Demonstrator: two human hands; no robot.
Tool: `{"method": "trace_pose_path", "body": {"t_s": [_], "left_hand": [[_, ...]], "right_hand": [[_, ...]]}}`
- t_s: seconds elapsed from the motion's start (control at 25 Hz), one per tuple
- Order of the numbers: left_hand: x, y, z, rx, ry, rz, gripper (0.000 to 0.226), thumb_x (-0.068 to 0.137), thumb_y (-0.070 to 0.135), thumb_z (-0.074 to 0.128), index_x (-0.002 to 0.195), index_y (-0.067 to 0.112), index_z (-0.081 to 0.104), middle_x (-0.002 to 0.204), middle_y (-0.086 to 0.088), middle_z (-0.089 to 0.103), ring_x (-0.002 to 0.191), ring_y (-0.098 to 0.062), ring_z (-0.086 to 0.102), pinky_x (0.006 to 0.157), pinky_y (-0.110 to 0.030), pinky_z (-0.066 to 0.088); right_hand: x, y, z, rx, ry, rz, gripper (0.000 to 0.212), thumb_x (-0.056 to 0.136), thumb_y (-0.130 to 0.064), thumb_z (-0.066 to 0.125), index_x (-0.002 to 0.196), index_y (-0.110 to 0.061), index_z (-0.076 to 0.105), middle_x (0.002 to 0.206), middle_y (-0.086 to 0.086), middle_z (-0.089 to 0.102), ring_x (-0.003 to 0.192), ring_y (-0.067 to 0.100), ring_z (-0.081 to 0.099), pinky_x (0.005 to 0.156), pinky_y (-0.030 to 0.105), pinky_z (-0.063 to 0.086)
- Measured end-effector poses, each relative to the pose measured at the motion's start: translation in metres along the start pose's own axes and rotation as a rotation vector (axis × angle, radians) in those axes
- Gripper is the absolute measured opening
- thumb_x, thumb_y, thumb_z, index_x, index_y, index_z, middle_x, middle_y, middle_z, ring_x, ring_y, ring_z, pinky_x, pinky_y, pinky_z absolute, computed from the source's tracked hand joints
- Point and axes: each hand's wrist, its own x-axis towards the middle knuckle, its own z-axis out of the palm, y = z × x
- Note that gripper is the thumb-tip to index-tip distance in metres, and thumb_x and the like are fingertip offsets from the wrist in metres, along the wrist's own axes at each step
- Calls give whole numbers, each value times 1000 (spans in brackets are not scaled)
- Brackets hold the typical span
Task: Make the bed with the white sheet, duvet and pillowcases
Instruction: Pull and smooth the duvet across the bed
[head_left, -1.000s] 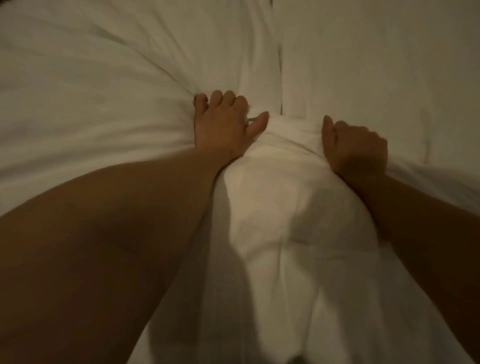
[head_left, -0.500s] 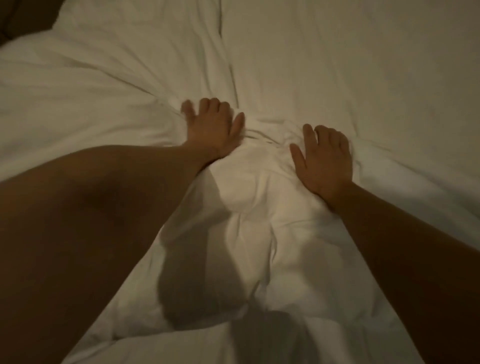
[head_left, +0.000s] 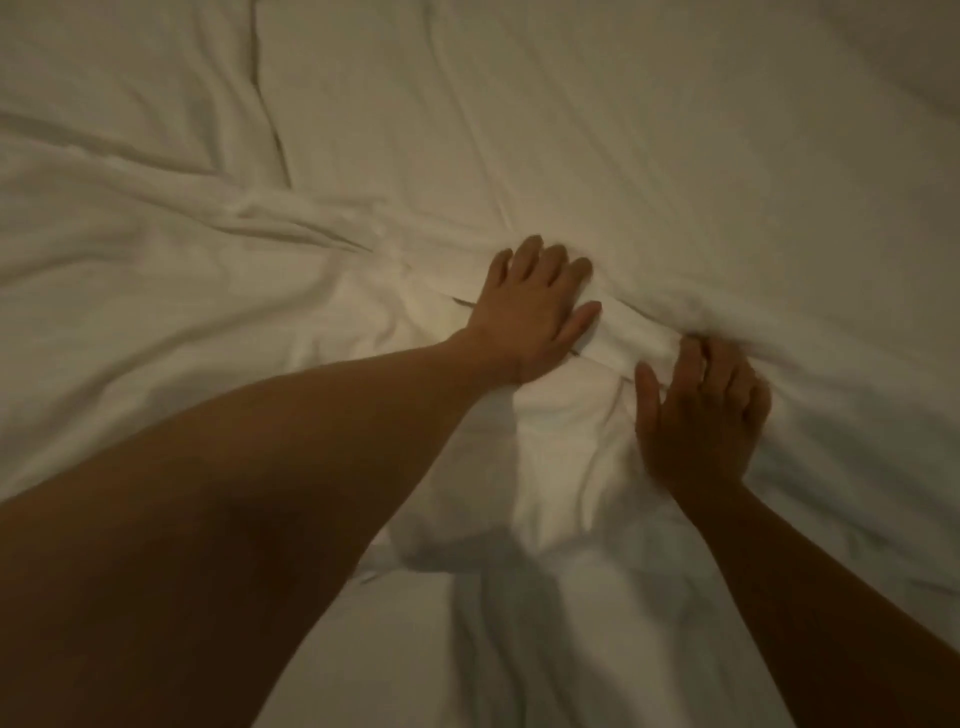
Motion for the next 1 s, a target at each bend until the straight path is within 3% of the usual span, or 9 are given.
{"method": "trace_pose_path", "body": {"t_s": [0.16,0.28,0.36,0.48,0.6,0.76,0.92,1.0], "left_hand": [[24,22,30,89,6,-91,60,97,62,27,133,21,51,132,-7,52,128,-29,43,114,-55,18],[36,32,39,182,-50,-184,60,97,66,25,122,22,58,120,-5,59,115,-29,50,106,-51,25],[45,37,34,205,-102,-228,62,97,68,23,115,24,64,111,-2,66,108,-26,57,99,-47,28],[69,41,4,141,-70,-293,62,98,67,22,94,23,65,80,1,66,84,-24,63,92,-44,32],[114,41,-26,69,29,-343,56,100,63,22,73,22,49,63,5,50,67,-23,54,95,-44,35],[165,28,-33,64,61,-424,60,101,62,21,67,22,50,60,5,50,63,-21,49,98,-44,33],[185,-8,7,53,-49,-571,67,99,63,20,64,18,56,63,1,54,71,-25,56,88,-41,34],[180,-15,29,55,-74,-607,66,99,62,19,67,16,55,67,1,55,73,-26,53,89,-41,36]], "right_hand": [[10,50,19,27,81,-45,52,105,-52,35,129,-10,55,129,16,55,115,37,50,97,45,35],[22,79,35,6,39,-111,45,106,-50,35,100,-12,58,100,17,57,95,37,53,83,46,39],[43,91,37,50,-30,-158,48,107,-45,39,78,-12,59,74,17,60,71,37,59,67,43,45],[114,100,13,191,-39,-207,55,103,-39,44,64,-7,65,54,21,59,47,38,59,50,35,46],[205,109,-14,237,-5,-201,64,102,-45,31,70,-1,65,61,27,59,58,45,61,60,40,46],[289,102,-11,271,-5,-275,62,102,-47,25,60,-11,52,55,16,49,53,33,52,63,37,42],[302,72,47,261,-103,-296,59,106,-42,25,63,-10,48,53,9,38,55,29,45,63,36,35],[289,66,80,217,-195,-286,60,107,-43,22,68,-7,50,57,11,41,59,30,46,65,37,35]]}}
